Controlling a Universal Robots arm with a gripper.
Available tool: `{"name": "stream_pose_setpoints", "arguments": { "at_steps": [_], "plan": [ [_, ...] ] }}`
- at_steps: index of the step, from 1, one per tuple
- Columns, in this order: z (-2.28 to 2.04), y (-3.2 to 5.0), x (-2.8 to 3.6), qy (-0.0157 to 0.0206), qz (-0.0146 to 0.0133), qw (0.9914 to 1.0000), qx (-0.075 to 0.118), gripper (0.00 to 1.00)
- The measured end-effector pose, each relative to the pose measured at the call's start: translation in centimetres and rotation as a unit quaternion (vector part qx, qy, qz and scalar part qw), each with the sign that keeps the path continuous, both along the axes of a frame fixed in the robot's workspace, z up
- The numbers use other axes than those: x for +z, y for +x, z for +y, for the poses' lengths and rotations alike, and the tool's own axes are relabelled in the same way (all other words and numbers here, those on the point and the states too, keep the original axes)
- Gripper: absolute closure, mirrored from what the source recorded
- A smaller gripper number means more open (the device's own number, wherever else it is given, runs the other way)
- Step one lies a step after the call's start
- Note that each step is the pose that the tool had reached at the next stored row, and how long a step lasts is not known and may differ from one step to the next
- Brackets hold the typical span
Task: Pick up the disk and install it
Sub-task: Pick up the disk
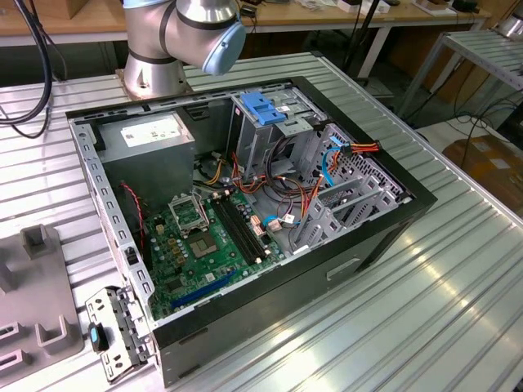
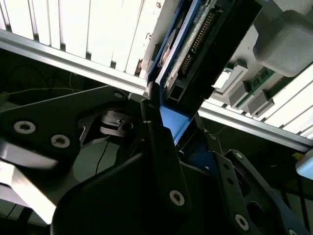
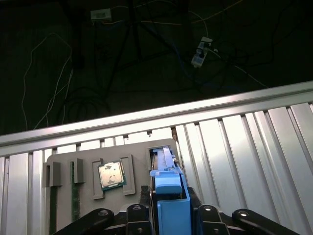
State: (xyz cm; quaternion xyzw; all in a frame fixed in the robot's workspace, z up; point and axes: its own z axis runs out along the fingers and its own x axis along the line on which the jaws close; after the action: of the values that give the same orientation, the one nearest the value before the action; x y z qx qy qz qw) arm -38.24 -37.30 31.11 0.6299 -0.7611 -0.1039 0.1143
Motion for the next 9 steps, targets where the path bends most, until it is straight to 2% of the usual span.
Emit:
{"name": "stream_pose_setpoints", "arguments": {
  "at_steps": [5, 9],
  "plan": [
    [0.00, 0.00, 0.12, 0.0000, 0.0000, 1.00000, 0.000, 0.62],
    [0.01, 0.00, 0.93, 0.0000, 0.0009, 1.00000, 0.000, 0.62]
  ]
}}
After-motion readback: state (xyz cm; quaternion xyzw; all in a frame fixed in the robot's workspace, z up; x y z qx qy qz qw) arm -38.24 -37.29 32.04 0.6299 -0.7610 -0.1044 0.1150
